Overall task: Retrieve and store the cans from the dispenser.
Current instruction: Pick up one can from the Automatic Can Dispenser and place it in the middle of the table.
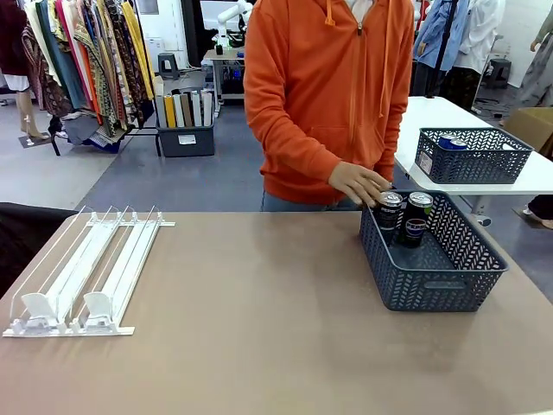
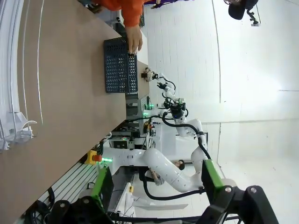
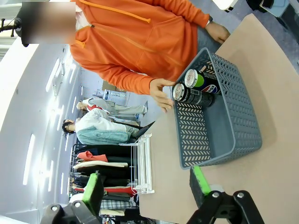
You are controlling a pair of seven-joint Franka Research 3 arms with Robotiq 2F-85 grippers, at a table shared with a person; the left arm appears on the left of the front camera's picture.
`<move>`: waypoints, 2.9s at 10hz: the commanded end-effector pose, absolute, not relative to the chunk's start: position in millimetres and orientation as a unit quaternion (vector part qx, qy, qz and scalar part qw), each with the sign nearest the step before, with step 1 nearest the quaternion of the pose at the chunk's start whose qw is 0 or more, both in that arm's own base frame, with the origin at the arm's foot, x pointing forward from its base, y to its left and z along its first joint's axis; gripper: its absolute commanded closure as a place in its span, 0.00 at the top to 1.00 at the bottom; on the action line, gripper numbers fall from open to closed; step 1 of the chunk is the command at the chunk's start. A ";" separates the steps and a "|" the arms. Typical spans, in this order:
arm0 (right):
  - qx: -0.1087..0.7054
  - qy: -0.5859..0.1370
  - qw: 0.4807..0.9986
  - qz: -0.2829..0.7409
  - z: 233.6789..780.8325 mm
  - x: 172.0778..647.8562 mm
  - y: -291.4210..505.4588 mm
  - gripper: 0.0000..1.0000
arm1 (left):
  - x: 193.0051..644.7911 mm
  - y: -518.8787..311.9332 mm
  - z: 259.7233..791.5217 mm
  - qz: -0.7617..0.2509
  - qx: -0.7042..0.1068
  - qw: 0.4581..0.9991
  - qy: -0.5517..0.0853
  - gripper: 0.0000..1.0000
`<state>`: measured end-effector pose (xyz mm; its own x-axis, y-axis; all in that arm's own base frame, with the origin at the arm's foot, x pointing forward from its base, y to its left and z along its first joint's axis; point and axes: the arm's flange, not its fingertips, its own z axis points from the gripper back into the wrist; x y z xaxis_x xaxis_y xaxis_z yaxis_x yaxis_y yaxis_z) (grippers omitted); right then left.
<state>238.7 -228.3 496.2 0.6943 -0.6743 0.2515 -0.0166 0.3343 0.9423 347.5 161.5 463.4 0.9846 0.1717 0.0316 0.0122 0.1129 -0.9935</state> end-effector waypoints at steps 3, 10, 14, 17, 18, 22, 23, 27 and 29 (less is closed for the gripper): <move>0.539 -0.340 0.741 -0.210 497.8 242.2 -227.8 1.00 | 343.7 159.2 466.3 0.050 -0.667 0.740 -0.069 1.00; 0.539 -0.340 0.741 -0.210 497.8 242.2 -227.8 1.00 | 343.7 159.2 466.3 0.050 -0.667 0.740 -0.069 1.00; 0.539 -0.340 0.741 -0.210 497.8 242.2 -227.8 1.00 | 343.7 159.2 466.3 0.050 -0.667 0.740 -0.069 1.00; 0.539 -0.340 0.741 -0.210 497.8 242.2 -227.8 1.00 | 343.7 159.2 466.3 0.050 -0.667 0.740 -0.069 1.00; 0.539 -0.340 0.741 -0.210 497.8 242.2 -227.8 1.00 | 343.7 159.2 466.3 0.050 -0.667 0.740 -0.069 1.00; 0.539 -0.340 0.741 -0.210 497.8 242.2 -227.8 1.00 | 343.7 159.2 466.3 0.050 -0.667 0.740 -0.069 1.00; 0.539 -0.340 0.741 -0.210 497.8 242.2 -227.8 1.00 | 343.7 159.2 466.3 0.050 -0.667 0.740 -0.069 1.00; 0.539 -0.340 0.741 -0.210 497.8 242.2 -227.8 1.00 | 343.7 159.2 466.3 0.050 -0.667 0.740 -0.069 1.00; 0.539 -0.340 0.741 -0.210 497.8 242.2 -227.8 1.00 | 343.7 159.2 466.3 0.050 -0.667 0.740 -0.069 1.00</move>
<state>238.7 -228.3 496.2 0.6943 -0.6743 0.2516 -0.0167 0.3344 0.9423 347.6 161.0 463.4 0.9849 0.1703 0.0314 0.0122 0.1129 -0.9935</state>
